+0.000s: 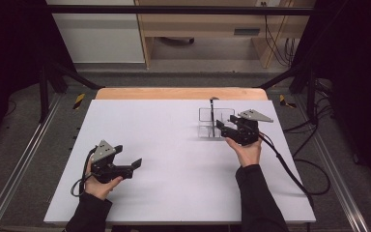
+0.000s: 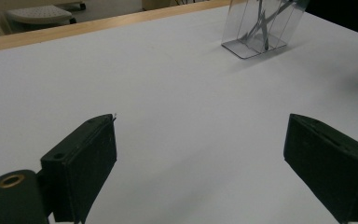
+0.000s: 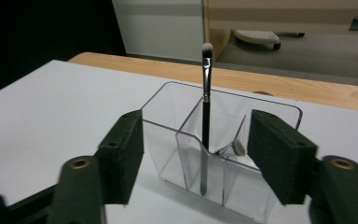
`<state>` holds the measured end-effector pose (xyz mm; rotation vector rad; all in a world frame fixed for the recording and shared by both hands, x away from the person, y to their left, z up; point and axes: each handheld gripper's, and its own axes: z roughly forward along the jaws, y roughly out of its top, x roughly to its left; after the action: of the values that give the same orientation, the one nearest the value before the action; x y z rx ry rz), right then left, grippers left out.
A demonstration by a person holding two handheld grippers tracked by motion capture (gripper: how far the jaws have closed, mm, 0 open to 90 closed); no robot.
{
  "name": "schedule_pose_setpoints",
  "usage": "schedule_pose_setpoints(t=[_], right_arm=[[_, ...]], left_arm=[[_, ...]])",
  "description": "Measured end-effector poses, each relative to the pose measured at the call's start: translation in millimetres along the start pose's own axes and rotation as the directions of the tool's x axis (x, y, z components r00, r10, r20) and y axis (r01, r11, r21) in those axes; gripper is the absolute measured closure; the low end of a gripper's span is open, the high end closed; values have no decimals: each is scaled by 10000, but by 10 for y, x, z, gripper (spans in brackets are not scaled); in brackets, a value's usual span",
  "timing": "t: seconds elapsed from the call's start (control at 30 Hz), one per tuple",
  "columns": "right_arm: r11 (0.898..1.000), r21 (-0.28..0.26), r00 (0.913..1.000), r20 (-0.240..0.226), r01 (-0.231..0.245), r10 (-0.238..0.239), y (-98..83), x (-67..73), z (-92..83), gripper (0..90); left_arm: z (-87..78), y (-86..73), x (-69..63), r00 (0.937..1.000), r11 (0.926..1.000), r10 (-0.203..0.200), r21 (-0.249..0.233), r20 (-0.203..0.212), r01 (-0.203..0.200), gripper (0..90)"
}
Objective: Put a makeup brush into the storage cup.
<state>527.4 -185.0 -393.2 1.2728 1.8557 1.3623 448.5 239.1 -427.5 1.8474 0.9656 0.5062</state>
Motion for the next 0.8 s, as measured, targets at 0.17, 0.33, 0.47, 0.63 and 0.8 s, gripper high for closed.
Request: schedule_pose_setpoints(t=[0.17, 0.33, 0.47, 0.63, 0.8], right_arm=[[9998, -206, 9997, -253, 49, -55, -30, 61, -169, 225], [9996, -212, 9981, -592, 163, -176, -62, 109, -283, 124], [9993, -263, 9967, -767, 262, -282, -106, 139, -343, 91], [9994, -172, 9957, -870, 301, -315, -191, 131, -399, 69], [9987, -157, 9937, -1012, 476, -490, -285, 114, -491, 61]], left_arm=[[-3, 0, 0, 10000, 10000, 10, -8, -11, -10, 85], [-4, 0, -1, 10000, 10000, 27, -12, -26, -27, 84], [-11, 2, 2, 10000, 10000, 23, -55, 37, -23, 82], [-13, 1, -1, 10000, 10000, 37, -46, 62, -37, 75], [-21, 0, 7, 10000, 10000, 31, -61, 59, -31, 71]])
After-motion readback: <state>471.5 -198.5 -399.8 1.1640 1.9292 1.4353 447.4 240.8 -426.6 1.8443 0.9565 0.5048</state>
